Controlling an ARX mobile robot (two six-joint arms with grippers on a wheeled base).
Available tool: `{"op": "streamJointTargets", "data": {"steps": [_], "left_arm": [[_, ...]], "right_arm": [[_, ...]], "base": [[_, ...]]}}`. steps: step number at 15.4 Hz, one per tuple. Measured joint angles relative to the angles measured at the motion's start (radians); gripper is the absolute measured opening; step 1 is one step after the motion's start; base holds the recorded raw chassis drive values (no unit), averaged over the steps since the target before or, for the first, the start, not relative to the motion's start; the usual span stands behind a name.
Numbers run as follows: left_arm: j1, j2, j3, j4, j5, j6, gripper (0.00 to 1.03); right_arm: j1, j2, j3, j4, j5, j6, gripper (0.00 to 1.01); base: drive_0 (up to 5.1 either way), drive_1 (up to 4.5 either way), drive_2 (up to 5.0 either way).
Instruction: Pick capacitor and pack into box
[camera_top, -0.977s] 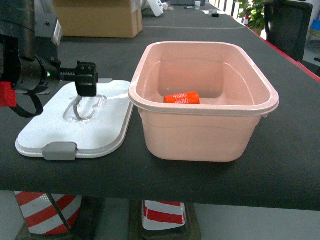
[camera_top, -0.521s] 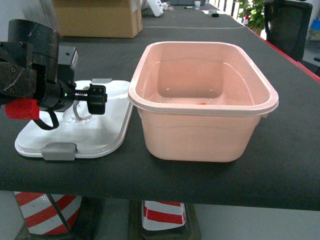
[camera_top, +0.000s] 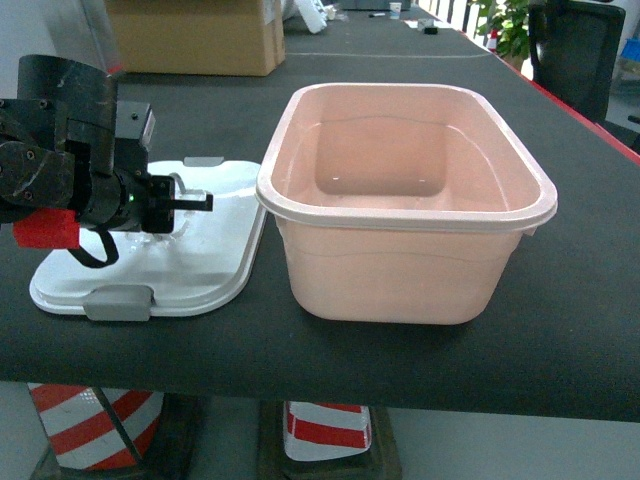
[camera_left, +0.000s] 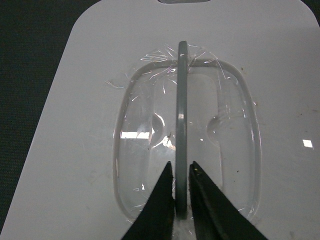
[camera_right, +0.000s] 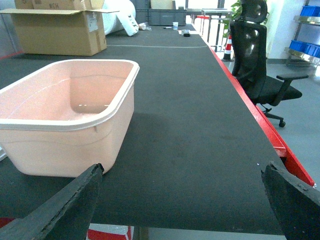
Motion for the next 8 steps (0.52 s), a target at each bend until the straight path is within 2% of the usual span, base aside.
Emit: {"op": "streamJointTargets", "data": {"steps": [1,8], "left_arm": [[0.000,0.001,0.000,0.003,0.003,0.000,0.02],[0.029,0.000,0.000,0.023,0.012,-0.003,0.02]], "right_arm": [[0.000,0.000,0.000,0.000,0.000,0.000,0.98],[0.000,0.000,0.000,0.000,0.000,0.000,0.98]], "base": [[0.0,0.00,0.0],[0.0,0.00,0.0]]}}
